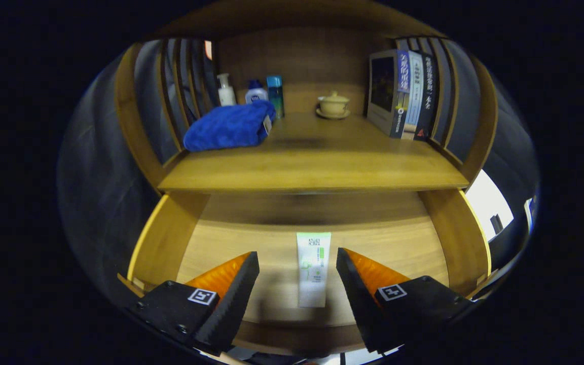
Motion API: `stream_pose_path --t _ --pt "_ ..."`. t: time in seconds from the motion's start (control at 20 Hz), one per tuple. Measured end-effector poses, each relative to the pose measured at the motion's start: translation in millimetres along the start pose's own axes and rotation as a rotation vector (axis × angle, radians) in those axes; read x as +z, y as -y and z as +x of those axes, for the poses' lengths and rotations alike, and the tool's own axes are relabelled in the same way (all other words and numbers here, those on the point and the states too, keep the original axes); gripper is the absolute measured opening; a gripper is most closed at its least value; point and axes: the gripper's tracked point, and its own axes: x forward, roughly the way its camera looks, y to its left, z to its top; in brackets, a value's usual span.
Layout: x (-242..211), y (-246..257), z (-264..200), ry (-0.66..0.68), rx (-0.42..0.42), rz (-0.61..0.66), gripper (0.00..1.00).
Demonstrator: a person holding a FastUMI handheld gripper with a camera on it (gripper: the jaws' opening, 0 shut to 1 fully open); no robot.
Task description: Pull open the drawer, take out the items inside it, and place them on the countertop above the cabinet.
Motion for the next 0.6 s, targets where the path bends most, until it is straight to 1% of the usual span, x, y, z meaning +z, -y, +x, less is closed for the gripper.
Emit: stream_pose_path --t 0.2,0.3,0.35,0.45,0.55,0.6 --pt "-24 16 33 -0.173 -0.052 -0.004 1.0" --pt "-33 22 38 -0.245 -0.077 -0.023 0.97" --pt "-35 22 41 -0.262 -0.078 -0.029 0.95" --pt "-46 18 49 -0.309 -0.056 -0.022 0.92" --pt "-55 19 50 -0.351 -0.057 -0.027 0.76" --pt "-52 19 47 -0.344 -0.053 -0.021 0.67"
